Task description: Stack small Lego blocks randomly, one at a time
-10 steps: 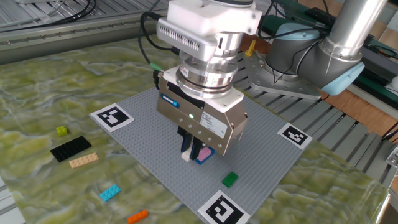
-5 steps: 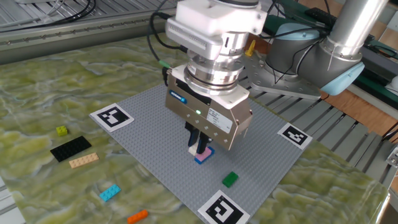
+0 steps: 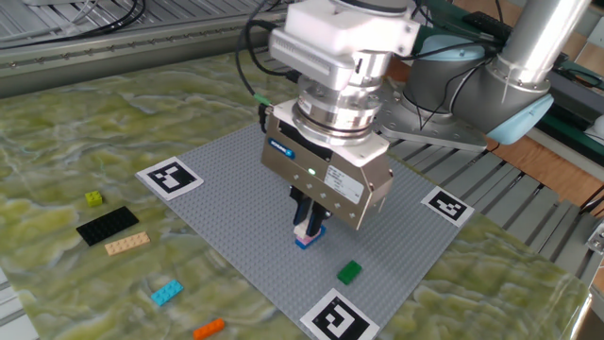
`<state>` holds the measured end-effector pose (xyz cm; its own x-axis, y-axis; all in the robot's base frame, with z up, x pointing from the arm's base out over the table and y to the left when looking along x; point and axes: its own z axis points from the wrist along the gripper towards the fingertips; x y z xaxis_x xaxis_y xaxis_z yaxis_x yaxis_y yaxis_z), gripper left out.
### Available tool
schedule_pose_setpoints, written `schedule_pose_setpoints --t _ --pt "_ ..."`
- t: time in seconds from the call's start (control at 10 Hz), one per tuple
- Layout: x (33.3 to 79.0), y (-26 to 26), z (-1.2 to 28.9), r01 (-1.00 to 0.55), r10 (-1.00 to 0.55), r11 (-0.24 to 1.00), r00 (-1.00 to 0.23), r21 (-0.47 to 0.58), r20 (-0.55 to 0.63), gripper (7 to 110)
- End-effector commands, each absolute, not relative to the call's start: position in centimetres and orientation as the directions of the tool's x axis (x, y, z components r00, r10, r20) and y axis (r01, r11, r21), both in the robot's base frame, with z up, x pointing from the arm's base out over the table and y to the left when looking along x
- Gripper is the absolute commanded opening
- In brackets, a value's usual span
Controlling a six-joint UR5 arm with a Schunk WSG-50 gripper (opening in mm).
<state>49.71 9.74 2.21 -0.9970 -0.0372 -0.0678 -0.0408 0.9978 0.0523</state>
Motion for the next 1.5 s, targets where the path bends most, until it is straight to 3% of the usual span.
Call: schedule_pose_setpoints --t 0.0,1.4 --pt "49.1 10.03 2.23 -0.029 -0.025 0.999 -0.996 0.045 -0.085 7" --pt "48.83 9.27 1.33 -0.032 -0.029 0.999 -0.997 0.043 -0.076 7"
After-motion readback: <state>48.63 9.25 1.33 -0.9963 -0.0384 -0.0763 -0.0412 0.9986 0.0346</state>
